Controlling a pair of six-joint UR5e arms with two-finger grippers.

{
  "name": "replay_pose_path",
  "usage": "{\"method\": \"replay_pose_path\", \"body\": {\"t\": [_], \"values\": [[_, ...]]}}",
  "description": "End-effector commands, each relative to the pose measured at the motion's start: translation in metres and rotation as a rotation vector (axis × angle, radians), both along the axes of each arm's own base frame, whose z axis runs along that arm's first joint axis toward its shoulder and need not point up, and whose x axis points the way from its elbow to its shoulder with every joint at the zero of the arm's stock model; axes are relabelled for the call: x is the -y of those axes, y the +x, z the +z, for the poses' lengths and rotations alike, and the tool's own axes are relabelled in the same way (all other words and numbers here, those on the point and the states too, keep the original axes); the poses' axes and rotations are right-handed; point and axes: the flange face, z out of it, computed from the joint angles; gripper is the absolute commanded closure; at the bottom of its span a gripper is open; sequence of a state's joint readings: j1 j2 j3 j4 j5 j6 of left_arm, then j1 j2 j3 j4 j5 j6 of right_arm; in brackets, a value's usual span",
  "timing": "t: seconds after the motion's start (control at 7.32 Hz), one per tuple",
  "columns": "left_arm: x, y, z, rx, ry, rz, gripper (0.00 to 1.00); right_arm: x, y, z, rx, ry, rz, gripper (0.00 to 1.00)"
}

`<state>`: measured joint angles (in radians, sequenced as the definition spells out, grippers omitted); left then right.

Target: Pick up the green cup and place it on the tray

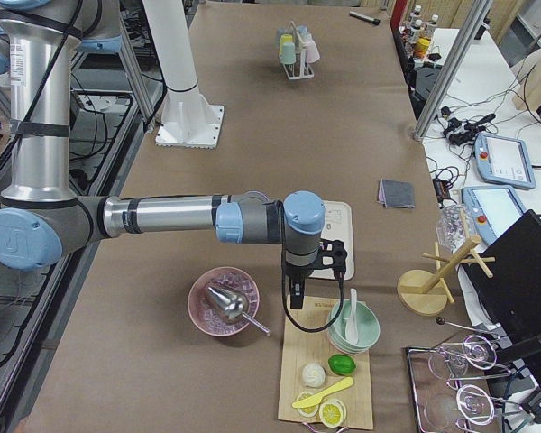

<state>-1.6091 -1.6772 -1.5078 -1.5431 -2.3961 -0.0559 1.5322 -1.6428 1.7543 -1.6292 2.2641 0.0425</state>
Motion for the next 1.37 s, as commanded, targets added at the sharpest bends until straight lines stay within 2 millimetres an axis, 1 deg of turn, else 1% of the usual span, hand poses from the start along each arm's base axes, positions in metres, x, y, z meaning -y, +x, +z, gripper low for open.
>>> {"method": "replay_pose_path", "body": {"t": [0.0, 0.14, 0.27, 0.41, 0.55, 0.68, 0.82, 0.96, 1.09, 1.23], "values": [[0.0, 0.0, -0.001, 0.002, 0.005, 0.0, 0.02, 0.044, -0.055, -0.045, -0.012, -0.006, 0.023, 0.01], [0.0, 0.0, -0.004, 0.0, 0.008, -0.001, 0.02, 0.059, -0.085, -0.062, -0.006, 0.001, -0.004, 0.01], [0.0, -0.001, -0.008, -0.004, 0.017, -0.002, 0.02, 0.078, -0.115, -0.07, -0.002, -0.005, -0.03, 0.02], [0.001, -0.001, -0.021, 0.001, 0.04, -0.003, 0.02, 0.085, -0.133, -0.069, 0.002, -0.027, -0.033, 0.02], [-0.002, -0.001, -0.048, 0.006, 0.086, -0.006, 0.02, 0.084, -0.142, -0.055, 0.007, -0.059, -0.052, 0.02], [-0.014, 0.001, -0.077, 0.0, 0.09, -0.056, 0.02, 0.087, -0.148, -0.035, 0.027, -0.099, -0.061, 0.04], [-0.019, 0.007, -0.114, -0.009, 0.105, -0.097, 0.02, 0.091, -0.15, -0.016, 0.034, -0.092, -0.061, 0.04], [-0.033, 0.03, -0.133, -0.015, 0.094, -0.099, 0.02, 0.096, -0.153, -0.012, 0.037, -0.091, -0.056, 0.04], [-0.039, 0.052, -0.173, 0.001, 0.087, -0.151, 0.02, 0.096, -0.155, -0.01, 0.037, -0.096, -0.061, 0.06], [-0.045, 0.097, -0.201, -0.004, 0.113, -0.097, 0.02, 0.095, -0.167, -0.009, 0.042, -0.123, -0.054, 0.1]]}}
